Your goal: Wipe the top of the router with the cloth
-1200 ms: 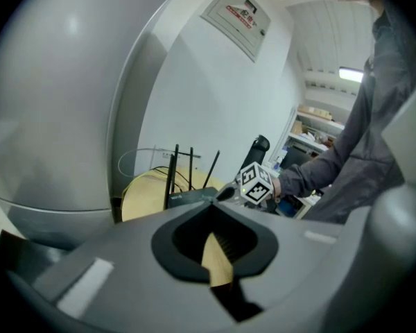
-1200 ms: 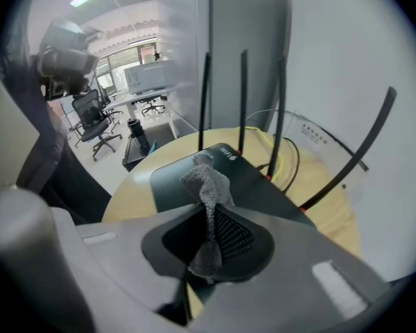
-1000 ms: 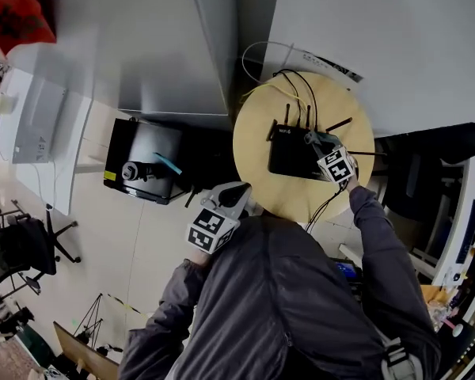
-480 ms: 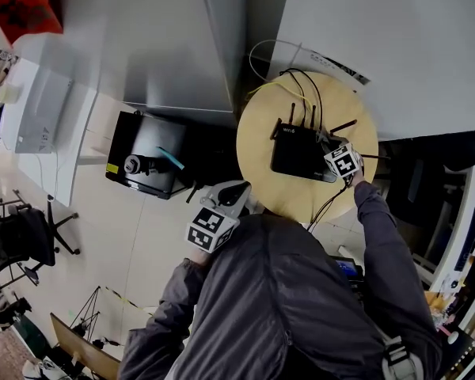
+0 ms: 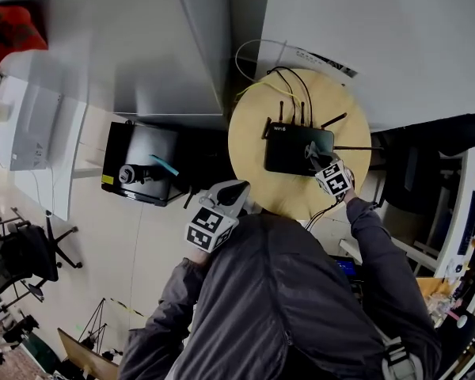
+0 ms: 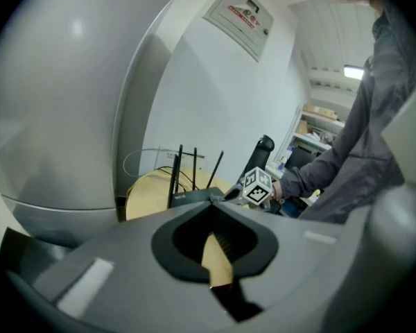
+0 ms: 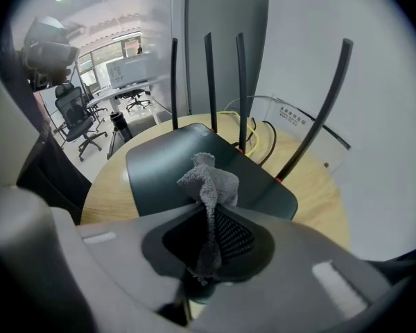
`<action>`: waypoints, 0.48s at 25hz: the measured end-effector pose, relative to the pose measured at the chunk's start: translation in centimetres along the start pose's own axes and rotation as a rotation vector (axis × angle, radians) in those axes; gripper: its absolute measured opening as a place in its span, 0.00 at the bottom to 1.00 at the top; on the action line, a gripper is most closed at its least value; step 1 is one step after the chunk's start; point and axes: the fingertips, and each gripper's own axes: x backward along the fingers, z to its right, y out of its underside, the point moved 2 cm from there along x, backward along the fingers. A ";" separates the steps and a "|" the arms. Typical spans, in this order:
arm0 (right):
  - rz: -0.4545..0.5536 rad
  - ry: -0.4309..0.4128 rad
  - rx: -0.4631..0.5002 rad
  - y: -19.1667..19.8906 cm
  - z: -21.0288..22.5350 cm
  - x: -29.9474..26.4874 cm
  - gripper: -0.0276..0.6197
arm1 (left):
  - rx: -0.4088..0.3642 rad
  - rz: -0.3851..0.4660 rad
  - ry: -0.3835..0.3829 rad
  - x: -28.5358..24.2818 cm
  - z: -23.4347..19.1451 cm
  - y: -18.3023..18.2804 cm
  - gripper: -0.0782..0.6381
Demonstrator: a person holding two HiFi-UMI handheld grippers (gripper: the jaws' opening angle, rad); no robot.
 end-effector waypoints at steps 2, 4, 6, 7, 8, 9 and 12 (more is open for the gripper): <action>0.009 -0.005 -0.010 0.5 -1.0 0.5 0.09 | -0.005 -0.001 0.009 -0.2 0.1 -0.1 0.11; 0.008 -0.016 -0.013 1.1 -1.9 0.9 0.09 | -0.008 0.000 0.015 -0.4 0.1 -0.2 0.11; 0.005 -0.032 -0.010 1.6 -2.9 1.4 0.09 | -0.008 0.001 0.017 -0.4 0.1 -0.2 0.11; 0.005 -0.041 -0.010 1.7 -3.4 1.6 0.09 | -0.007 0.000 0.018 -0.5 0.1 -0.2 0.11; 0.006 -0.048 -0.010 1.8 -3.7 1.9 0.09 | -0.006 -0.002 0.018 -0.5 0.1 -0.2 0.11; 0.007 -0.054 -0.010 1.9 -3.9 2.0 0.09 | -0.006 -0.003 0.017 -0.5 0.1 -0.2 0.11; -0.006 -0.078 0.014 2.4 -4.2 2.0 0.09 | 0.000 -0.001 0.009 -0.5 0.1 -0.2 0.11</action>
